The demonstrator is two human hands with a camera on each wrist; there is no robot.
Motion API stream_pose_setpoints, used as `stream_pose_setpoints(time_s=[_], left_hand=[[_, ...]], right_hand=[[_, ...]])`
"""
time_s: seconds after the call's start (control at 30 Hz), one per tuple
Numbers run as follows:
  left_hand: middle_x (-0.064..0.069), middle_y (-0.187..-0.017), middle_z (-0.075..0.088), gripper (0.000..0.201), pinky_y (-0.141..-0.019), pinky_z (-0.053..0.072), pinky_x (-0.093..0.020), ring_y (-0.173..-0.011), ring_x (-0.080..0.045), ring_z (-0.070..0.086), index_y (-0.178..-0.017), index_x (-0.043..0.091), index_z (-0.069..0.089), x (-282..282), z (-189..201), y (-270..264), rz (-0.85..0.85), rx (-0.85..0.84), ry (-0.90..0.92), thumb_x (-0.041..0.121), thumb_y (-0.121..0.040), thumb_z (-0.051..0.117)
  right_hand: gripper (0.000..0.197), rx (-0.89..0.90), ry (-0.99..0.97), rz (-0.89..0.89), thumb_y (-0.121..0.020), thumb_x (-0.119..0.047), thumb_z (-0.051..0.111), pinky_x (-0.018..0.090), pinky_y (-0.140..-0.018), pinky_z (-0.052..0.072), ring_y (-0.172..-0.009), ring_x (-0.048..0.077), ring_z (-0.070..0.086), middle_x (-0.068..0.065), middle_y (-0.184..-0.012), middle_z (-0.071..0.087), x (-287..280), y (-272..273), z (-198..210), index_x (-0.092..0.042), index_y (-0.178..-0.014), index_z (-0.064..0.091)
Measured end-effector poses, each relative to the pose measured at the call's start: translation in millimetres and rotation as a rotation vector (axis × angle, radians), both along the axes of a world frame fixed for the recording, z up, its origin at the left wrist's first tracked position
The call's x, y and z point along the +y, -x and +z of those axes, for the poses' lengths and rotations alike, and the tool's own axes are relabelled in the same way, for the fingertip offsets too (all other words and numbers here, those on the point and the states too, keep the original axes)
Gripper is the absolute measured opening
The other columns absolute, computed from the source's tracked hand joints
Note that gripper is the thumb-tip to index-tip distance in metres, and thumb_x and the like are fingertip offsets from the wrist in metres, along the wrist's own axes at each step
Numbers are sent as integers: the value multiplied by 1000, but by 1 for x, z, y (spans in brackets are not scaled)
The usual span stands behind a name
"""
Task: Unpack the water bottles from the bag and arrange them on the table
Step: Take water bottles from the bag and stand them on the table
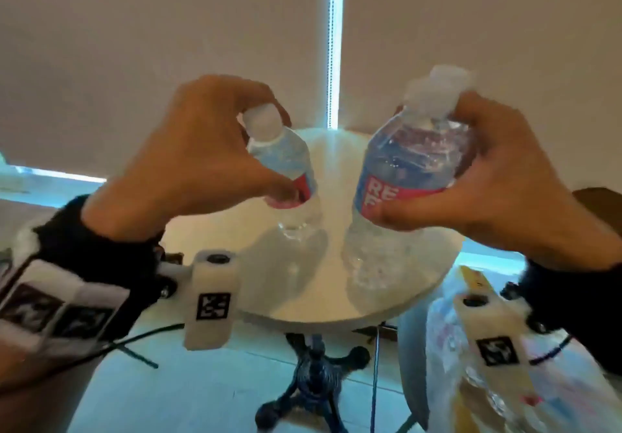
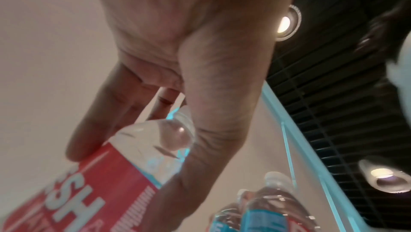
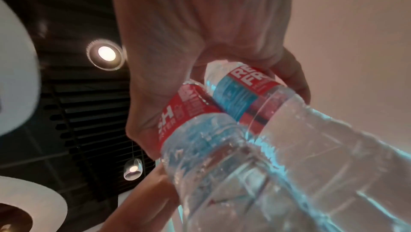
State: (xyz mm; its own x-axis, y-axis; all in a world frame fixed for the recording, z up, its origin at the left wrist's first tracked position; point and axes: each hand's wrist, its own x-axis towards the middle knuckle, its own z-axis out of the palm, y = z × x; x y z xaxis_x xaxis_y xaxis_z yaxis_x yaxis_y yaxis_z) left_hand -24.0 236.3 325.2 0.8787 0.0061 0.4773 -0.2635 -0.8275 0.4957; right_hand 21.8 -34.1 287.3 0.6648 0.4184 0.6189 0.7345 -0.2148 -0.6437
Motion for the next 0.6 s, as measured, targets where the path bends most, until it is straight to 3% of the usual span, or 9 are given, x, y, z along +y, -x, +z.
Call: stream_pose_setpoints(time_s=[0.13, 0.2, 0.27, 0.33, 0.5, 0.6], left_hand=[[0, -85, 74, 51, -71, 61, -49, -79, -24, 73, -88, 22, 75, 59, 2, -30, 89, 86, -51, 27, -42, 97], [1, -83, 73, 50, -71, 62, -44, -75, -20, 71, -87, 20, 75, 82, 1, -39, 108, 134, -74, 22, -43, 98], [1, -80, 72, 48, -64, 56, -34, -70, -15, 67, -86, 17, 75, 98, -1, -46, 120, 177, -82, 16, -44, 98], [0, -79, 72, 47, -61, 53, -29, -67, -14, 64, -85, 14, 75, 111, -3, -51, 129, 197, -78, 13, -44, 98], [-10, -82, 75, 47, -64, 64, -39, -68, -19, 71, -88, 8, 74, 133, -3, -60, 108, 251, 3, 2, -47, 96], [-7, -84, 76, 47, -63, 61, -33, -72, -19, 73, -91, 11, 73, 136, -5, -65, 77, 276, 9, 4, -51, 96]], right_hand=[[72, 13, 60, 8, -48, -42, 93, 26, -87, 58, -104, 11, 69, 3, -119, 65, 91, -21, 4, -34, -114, 66], [70, 20, 97, 24, -47, -50, 90, 33, -94, 57, -110, 17, 65, 4, -121, 61, 115, -33, -4, -42, -111, 62], [61, 29, 144, 42, -48, -52, 88, 33, -95, 57, -109, 16, 62, 4, -118, 59, 141, -38, -7, -51, -101, 60], [57, 36, 169, 39, -49, -49, 90, 32, -95, 55, -109, 14, 58, 5, -113, 59, 160, -46, -13, -51, -97, 60], [65, 49, 240, 26, -50, -50, 91, 35, -94, 53, -107, 14, 50, 1, -108, 60, 190, -59, -25, -38, -109, 67], [64, 46, 257, 22, -52, -46, 92, 30, -92, 50, -106, 15, 48, -4, -102, 60, 199, -62, -26, -36, -110, 67]])
